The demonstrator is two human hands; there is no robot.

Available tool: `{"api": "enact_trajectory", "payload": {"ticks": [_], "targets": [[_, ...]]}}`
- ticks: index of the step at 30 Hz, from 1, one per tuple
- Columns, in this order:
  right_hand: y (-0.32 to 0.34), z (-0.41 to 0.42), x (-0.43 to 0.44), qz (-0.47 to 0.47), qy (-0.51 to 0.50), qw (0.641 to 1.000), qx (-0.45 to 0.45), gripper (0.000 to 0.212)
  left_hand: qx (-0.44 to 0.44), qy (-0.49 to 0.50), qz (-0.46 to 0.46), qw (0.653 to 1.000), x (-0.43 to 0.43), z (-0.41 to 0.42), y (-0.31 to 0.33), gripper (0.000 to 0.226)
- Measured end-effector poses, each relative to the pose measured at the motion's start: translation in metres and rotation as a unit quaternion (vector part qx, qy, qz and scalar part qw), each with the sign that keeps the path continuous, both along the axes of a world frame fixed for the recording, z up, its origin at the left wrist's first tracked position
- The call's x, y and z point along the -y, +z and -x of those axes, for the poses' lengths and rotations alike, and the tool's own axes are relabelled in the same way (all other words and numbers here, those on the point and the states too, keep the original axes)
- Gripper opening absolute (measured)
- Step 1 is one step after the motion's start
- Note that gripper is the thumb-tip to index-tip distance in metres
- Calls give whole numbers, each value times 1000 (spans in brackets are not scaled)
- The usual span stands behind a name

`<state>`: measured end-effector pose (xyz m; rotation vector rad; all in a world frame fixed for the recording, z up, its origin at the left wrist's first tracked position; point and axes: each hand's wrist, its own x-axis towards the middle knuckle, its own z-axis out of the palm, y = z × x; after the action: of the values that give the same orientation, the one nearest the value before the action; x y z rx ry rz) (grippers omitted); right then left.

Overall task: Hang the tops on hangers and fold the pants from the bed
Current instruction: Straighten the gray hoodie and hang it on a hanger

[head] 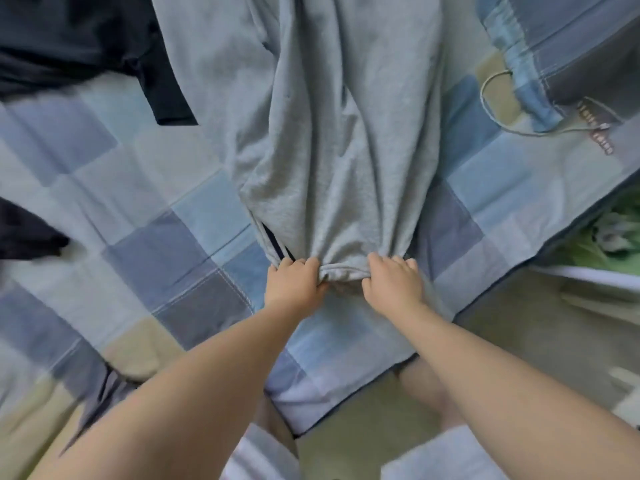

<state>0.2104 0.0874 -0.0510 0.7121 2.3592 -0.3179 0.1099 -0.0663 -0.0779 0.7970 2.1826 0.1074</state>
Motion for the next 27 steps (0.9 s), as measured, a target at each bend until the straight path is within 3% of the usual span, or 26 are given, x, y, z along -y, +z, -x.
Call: {"api": "enact_trajectory", "payload": {"ticks": [4, 9, 12, 15, 18, 21, 24, 27], "targets": [[27, -80, 72, 63, -40, 992, 105, 5, 122, -48, 71, 989, 63, -74, 29, 24], [42, -133, 105, 161, -134, 955, 210, 6, 246, -80, 146, 955, 98, -119, 52, 44], [42, -122, 95, 215, -216, 931, 203, 6, 298, -82, 171, 936, 94, -109, 54, 50], [40, -91, 71, 225, -246, 927, 169, 28, 324, -26, 153, 933, 73, -76, 53, 43], [41, -46, 40, 214, -262, 938, 77, 40, 230, -2, 86, 970, 41, -24, 55, 30], [46, 9, 4, 193, -270, 943, -35, 42, 104, 16, -5, 994, 1, 33, 60, 30], [51, 66, -38, 149, -242, 951, -120, 52, -22, 5, -75, 997, -41, 90, 63, 34], [50, 119, -74, 76, -163, 974, -138, 59, -89, 10, -124, 988, -77, 143, 59, 39]]}}
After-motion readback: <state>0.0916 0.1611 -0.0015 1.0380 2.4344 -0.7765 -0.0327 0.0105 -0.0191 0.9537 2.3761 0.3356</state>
